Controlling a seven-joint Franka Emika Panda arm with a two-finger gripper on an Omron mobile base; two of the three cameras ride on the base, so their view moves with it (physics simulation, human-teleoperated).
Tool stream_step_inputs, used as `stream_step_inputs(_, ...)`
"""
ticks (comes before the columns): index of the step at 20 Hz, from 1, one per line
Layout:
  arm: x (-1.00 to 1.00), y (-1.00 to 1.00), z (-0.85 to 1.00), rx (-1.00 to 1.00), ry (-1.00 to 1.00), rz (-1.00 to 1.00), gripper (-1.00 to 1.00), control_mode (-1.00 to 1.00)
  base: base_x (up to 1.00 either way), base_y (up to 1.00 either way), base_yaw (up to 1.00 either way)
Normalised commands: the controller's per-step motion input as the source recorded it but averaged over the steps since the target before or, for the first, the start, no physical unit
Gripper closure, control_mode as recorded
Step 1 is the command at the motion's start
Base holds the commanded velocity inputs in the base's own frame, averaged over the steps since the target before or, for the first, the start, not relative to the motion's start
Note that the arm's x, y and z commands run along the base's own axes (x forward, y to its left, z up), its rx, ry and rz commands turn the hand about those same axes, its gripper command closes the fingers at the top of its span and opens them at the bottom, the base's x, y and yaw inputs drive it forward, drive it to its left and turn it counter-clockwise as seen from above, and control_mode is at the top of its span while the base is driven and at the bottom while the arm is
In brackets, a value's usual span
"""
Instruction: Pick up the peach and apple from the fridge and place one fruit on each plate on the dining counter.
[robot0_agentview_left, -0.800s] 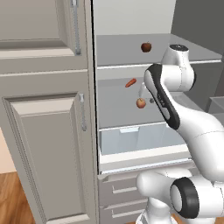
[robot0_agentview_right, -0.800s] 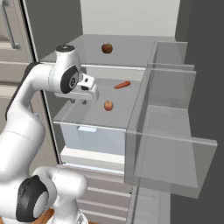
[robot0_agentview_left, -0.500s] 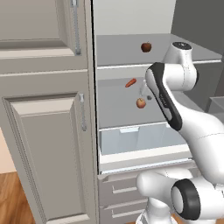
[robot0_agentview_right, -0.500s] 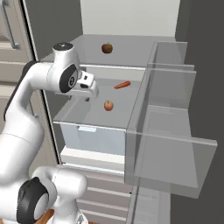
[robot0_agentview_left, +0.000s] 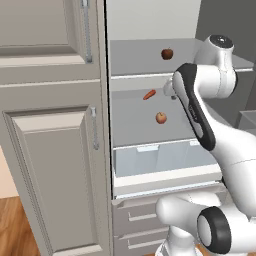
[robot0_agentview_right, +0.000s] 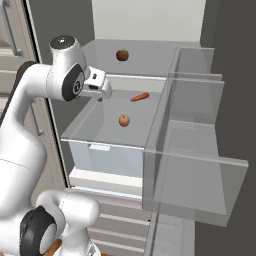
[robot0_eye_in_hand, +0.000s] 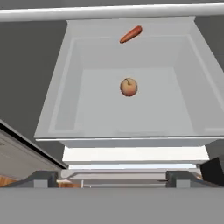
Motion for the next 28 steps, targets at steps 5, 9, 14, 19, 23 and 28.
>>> stream_step_inputs(5, 0.00, -0.31, 0.52, 0.00, -0.07, -0.07, -1.00, -1.00, 0.00, 0.00, 0.00)
stream_step_inputs(9, 0.00, -0.26, 0.59, 0.00, -0.09, -0.04, -1.00, -1.00, 0.00, 0.00, 0.00)
stream_step_inputs(14, 0.04, -0.19, 0.54, 0.00, -0.11, -0.01, -1.00, -1.00, 0.00, 0.00, 0.00)
stream_step_inputs(19, 0.31, 0.00, 0.25, 0.01, -0.07, 0.00, -1.00, -1.00, 0.00, 0.00, 0.00)
stream_step_inputs(23, 0.43, 0.00, 0.11, 0.00, 0.00, 0.00, -1.00, -1.00, 0.00, 0.00, 0.00)
stream_step_inputs(28, 0.42, 0.00, 0.04, 0.00, 0.00, 0.00, -1.00, -1.00, 0.00, 0.00, 0.00)
